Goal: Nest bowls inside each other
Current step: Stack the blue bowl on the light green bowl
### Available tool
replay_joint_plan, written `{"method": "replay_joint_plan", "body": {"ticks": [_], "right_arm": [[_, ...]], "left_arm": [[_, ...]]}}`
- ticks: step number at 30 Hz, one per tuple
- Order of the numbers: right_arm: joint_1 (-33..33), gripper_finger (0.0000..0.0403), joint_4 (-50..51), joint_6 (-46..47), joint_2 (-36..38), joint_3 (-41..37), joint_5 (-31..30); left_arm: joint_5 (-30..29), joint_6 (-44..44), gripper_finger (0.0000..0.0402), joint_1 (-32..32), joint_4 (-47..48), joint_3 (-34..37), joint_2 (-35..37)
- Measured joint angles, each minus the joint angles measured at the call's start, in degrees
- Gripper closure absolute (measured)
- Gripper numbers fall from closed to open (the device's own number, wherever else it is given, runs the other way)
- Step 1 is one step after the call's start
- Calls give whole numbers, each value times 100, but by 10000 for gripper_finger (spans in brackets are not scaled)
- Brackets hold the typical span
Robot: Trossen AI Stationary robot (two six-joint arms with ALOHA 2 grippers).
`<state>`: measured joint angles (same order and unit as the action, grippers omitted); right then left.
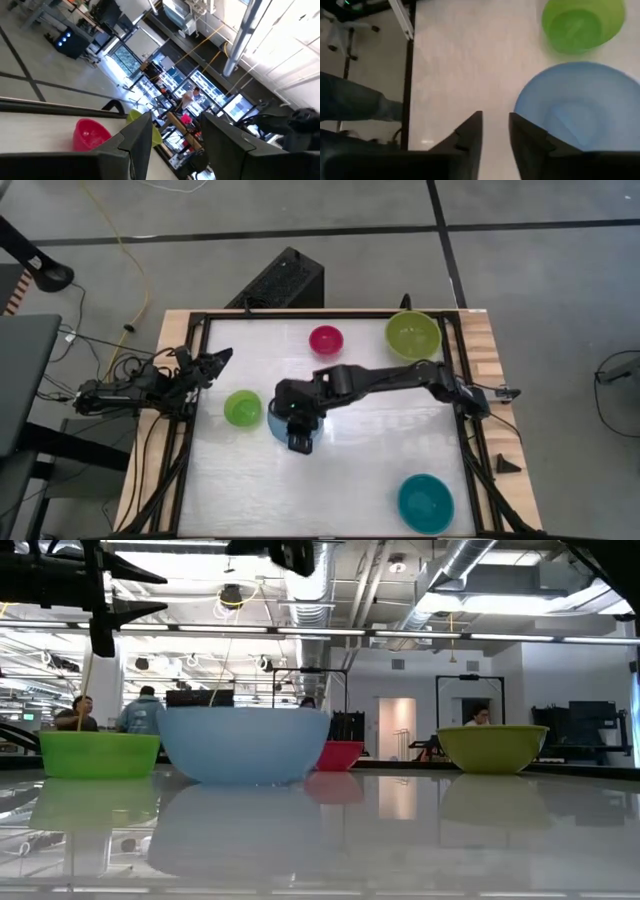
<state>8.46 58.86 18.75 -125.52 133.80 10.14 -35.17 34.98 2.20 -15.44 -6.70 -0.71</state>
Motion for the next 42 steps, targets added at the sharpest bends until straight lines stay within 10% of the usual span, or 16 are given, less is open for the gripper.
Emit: {"method": "replay_joint_plan", "body": {"ticks": [8,20,24,30,37,42], "right_arm": [[92,172,85,161,-435,-436,81],[64,183,-419,233,-958,-1112,-187],[-109,213,-375,518,-1148,-1251,-278],[-334,363,-572,595,-1113,-1214,-226],[-488,370,-1298,606,-370,-1183,75],[-427,370,-1337,195,711,-1175,-843]], "left_arm": [[296,340,246,0,114,2,-24],[676,784,246,4,101,4,-42],[705,831,246,4,98,4,-35],[660,818,246,2,45,4,-1],[635,774,246,2,42,4,11],[595,762,246,2,35,4,11]]}}
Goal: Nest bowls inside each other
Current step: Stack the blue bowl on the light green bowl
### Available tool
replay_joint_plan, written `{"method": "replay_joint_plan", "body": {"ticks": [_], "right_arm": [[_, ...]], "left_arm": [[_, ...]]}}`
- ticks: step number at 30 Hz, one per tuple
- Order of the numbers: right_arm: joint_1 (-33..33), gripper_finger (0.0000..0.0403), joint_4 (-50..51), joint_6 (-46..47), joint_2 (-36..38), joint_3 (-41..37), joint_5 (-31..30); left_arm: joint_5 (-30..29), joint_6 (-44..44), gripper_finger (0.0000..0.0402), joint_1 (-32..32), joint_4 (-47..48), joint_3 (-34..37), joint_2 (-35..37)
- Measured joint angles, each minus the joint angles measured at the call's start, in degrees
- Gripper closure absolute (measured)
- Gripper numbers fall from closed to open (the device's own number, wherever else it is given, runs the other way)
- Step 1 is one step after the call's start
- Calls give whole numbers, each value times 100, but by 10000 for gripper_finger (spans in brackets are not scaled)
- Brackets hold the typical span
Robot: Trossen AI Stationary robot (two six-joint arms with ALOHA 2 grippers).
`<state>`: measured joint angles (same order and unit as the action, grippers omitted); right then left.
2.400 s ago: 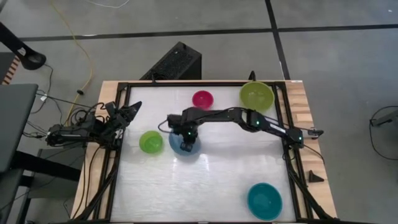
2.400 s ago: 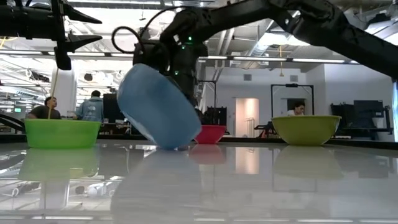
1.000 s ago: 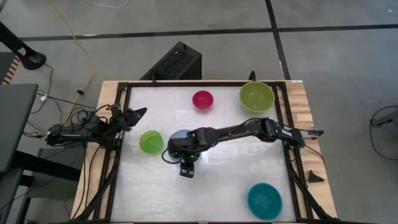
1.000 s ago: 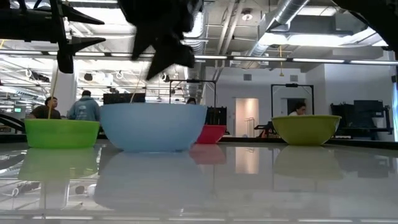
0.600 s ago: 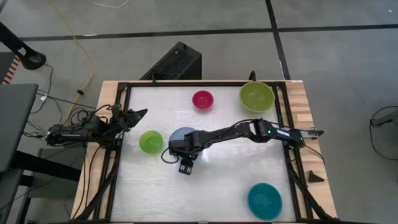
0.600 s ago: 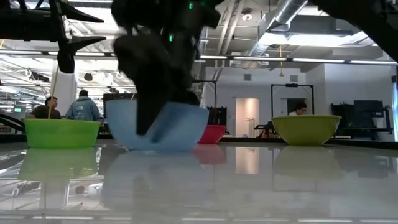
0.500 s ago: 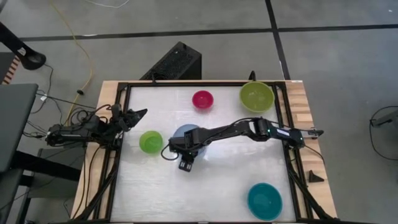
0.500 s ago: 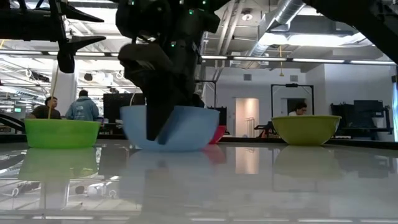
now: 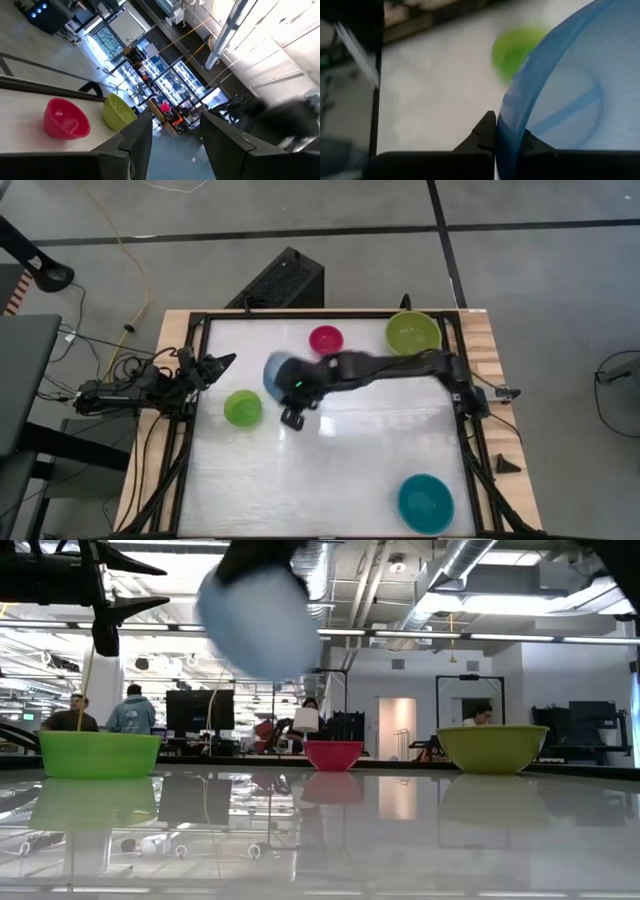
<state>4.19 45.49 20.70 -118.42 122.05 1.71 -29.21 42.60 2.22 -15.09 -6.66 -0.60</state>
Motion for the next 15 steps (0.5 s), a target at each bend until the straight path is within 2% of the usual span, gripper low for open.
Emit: {"method": "replay_joint_plan", "body": {"ticks": [5,8,15], "right_arm": [[306,370,449,-49,1098,-386,-1264],[611,370,573,73,1883,-880,-2002],[1004,370,205,826,3850,-3033,-3245]], "left_arm": [[4,18,246,0,0,0,0],[-2,19,246,0,1,0,0],[-163,-16,246,0,11,0,0]]}}
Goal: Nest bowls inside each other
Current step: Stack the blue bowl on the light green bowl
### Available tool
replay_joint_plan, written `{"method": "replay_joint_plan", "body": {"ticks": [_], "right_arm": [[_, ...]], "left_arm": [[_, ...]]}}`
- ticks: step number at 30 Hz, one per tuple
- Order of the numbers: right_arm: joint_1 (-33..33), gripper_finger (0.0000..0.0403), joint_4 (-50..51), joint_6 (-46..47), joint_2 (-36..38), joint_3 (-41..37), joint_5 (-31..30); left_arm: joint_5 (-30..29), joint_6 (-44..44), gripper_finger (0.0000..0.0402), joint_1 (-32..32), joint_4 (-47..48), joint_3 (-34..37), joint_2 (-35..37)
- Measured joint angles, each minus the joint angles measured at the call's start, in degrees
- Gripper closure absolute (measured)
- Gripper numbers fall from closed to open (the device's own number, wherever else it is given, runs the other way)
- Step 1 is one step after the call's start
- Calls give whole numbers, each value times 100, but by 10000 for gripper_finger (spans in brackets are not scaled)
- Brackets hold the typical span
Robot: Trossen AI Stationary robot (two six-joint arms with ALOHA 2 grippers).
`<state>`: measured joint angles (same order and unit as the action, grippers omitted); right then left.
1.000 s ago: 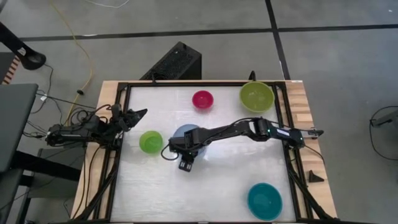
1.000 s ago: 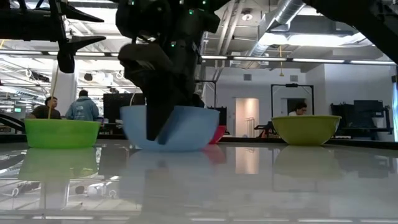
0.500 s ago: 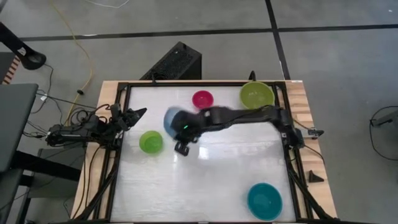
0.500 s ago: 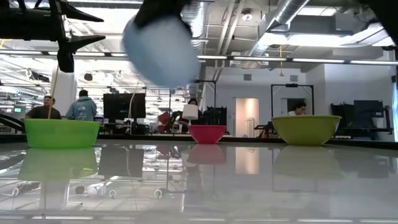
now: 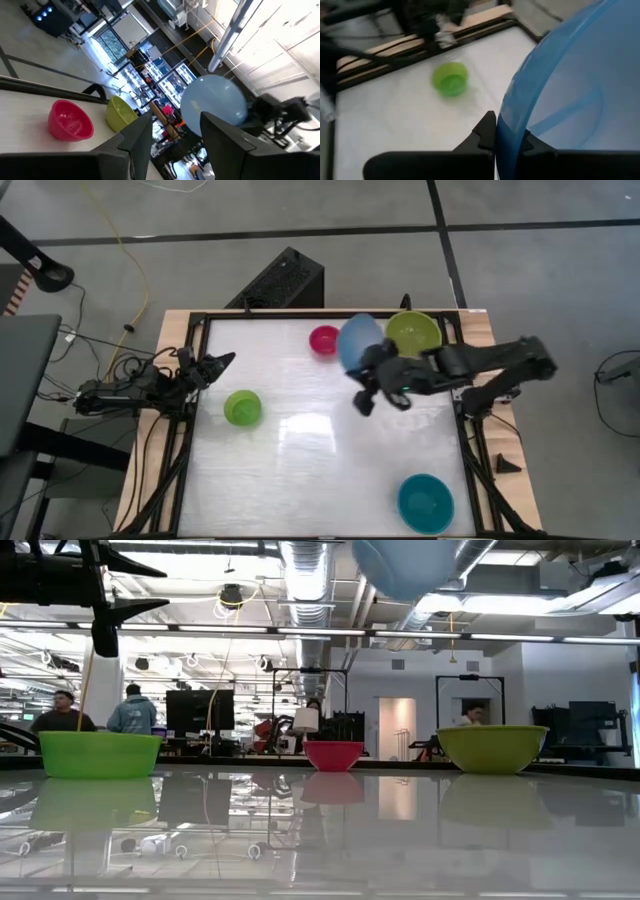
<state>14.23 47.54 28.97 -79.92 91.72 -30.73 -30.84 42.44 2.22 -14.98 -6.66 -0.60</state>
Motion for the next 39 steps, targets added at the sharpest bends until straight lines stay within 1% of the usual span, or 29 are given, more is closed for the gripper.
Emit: {"method": "replay_joint_plan", "body": {"ticks": [3,7,10,13,17,20,22,26,28,34,39], "right_arm": [[65,370,-575,192,892,-1095,-239],[48,370,-1338,319,1997,-2600,-366],[-161,370,-2030,315,2763,-3655,-407],[-502,370,-2660,313,3605,-4600,-393],[-1108,370,-2905,267,4557,-5543,-337],[-1740,370,-2631,9,4972,-5730,-234],[-2206,370,-2360,-281,5000,-5669,-39],[-3281,370,-1996,-882,4722,-5401,731],[-3861,370,-1750,-1145,4426,-5355,1274],[-5357,370,-1790,-1873,3290,-5320,2678],[-6143,370,-1776,-2271,2289,-5053,3327]], "left_arm": [[-42,8,246,0,2,0,0],[-47,32,246,0,4,0,0],[-113,37,246,0,4,0,0],[-274,91,246,0,4,0,0],[-533,135,246,-2,4,0,0],[-637,139,246,-1,4,0,0],[-731,142,246,-2,4,0,0],[-922,156,246,-2,7,0,0],[-1014,158,246,-2,7,0,0],[-1103,162,246,-2,9,0,0],[-1096,254,246,-2,9,0,0]]}}
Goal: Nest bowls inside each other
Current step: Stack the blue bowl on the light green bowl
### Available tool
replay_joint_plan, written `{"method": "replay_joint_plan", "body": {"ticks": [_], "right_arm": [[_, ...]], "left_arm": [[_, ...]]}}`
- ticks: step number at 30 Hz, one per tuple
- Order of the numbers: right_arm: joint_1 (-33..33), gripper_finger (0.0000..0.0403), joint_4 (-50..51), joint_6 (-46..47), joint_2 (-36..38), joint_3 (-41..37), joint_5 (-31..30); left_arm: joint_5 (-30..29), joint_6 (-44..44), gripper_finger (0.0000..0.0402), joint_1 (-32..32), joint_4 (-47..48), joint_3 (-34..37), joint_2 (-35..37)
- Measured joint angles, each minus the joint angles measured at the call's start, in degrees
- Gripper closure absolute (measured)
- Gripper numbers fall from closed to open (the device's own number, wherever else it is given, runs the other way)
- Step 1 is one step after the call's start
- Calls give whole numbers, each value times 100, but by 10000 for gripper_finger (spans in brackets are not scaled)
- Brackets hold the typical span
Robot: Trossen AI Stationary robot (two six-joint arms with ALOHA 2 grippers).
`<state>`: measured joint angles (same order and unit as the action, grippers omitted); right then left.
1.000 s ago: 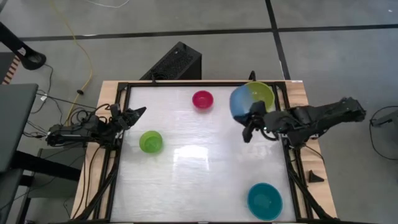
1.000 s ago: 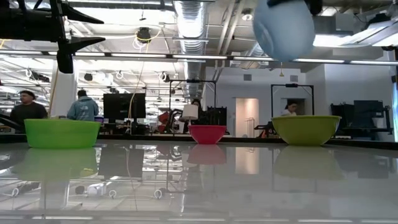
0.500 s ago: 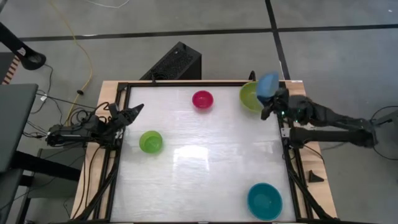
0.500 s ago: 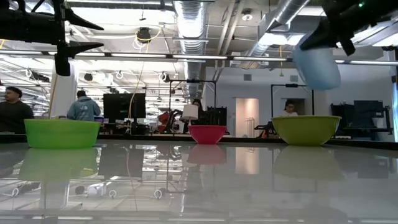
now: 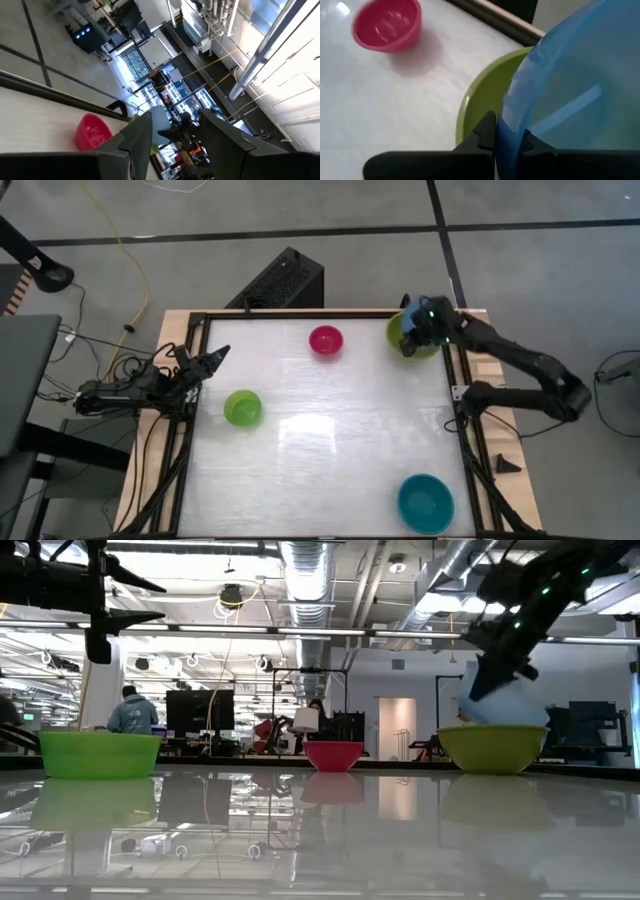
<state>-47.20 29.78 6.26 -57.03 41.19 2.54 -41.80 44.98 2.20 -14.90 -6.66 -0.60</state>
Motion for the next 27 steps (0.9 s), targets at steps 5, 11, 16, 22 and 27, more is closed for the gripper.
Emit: {"method": "replay_joint_plan", "body": {"ticks": [5,11,16,22,27], "right_arm": [[-315,370,250,-365,-1008,580,260],[-36,370,1236,-649,-2018,1239,294],[227,370,1817,-613,-2392,1481,-279],[412,370,2078,-429,-2486,1478,-583],[492,334,1984,-231,-2458,1480,-708]], "left_arm": [[13,12,246,0,2,0,0],[35,30,246,0,-2,0,0],[61,32,246,2,-4,0,0],[101,32,246,1,-4,0,0],[101,31,246,2,-4,0,0]]}}
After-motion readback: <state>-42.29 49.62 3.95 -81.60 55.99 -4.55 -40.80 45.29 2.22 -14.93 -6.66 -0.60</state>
